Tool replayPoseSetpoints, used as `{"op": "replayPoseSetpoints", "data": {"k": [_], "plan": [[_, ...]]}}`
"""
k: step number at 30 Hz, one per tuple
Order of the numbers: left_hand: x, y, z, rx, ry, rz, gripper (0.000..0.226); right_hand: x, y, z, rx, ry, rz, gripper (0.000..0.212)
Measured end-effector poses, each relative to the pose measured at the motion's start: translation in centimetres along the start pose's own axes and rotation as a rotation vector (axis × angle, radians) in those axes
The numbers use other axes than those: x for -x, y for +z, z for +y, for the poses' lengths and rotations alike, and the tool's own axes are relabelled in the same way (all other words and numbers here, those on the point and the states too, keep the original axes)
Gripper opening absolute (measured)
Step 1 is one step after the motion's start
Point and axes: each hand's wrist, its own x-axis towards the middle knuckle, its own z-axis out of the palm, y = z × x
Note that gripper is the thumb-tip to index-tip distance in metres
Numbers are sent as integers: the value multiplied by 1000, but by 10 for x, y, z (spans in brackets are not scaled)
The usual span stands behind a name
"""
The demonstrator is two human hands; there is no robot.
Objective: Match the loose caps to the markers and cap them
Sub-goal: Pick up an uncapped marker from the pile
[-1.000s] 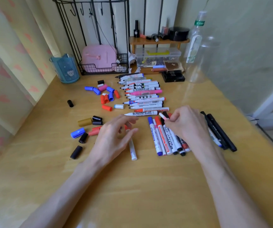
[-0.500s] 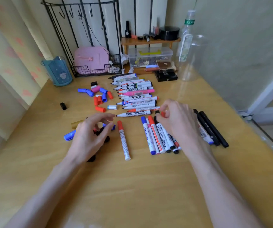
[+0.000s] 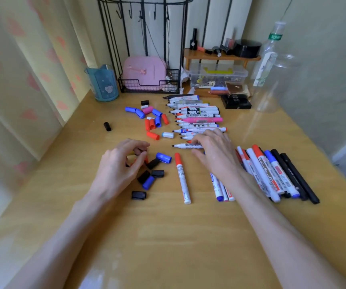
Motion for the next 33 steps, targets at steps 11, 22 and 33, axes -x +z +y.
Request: {"op": "replayPoseSetpoints", "data": {"k": [11, 22, 33], "plan": [[13, 27, 18, -140, 338, -249, 21, -15, 1, 3, -107, -20, 129, 21], [17, 60, 42, -129, 454, -386, 32, 6, -10, 23, -193, 13, 269, 18], [3, 12, 9, -78, 235, -136, 18, 16, -18, 0, -288, -110, 276, 11]]}}
